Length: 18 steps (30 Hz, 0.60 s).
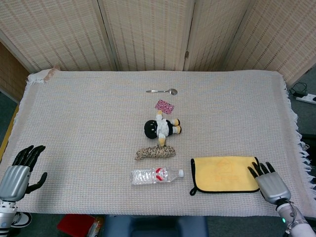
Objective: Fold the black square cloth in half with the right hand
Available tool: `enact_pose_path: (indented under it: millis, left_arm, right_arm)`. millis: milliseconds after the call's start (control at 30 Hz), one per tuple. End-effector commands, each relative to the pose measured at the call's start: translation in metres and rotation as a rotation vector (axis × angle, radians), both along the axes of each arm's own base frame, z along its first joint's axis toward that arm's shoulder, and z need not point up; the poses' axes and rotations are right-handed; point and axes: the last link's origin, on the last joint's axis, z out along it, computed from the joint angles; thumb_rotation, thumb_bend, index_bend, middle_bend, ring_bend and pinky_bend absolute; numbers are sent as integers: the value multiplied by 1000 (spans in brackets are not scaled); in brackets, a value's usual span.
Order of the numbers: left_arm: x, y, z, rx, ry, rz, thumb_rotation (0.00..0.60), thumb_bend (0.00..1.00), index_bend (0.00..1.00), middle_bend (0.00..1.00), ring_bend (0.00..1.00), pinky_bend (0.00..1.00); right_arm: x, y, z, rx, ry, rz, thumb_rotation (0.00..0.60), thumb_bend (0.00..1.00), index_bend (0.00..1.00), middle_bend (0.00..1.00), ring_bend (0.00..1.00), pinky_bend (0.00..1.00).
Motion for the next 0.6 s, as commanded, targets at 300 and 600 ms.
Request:
enact_pose_path:
  millis: [300,600]
  left_arm:
    - [4,-2,0,2,-1,-18,600,485,114,146,55,119]
    - [13,-10,-1,-6,-3,-48,600,485,122,146,49,118]
  right_arm:
    - [31,17,60,-404,-478,188,600,506,0,0,0,0]
    - [18,60,74,-668,-407,227,600,506,0,0,0,0]
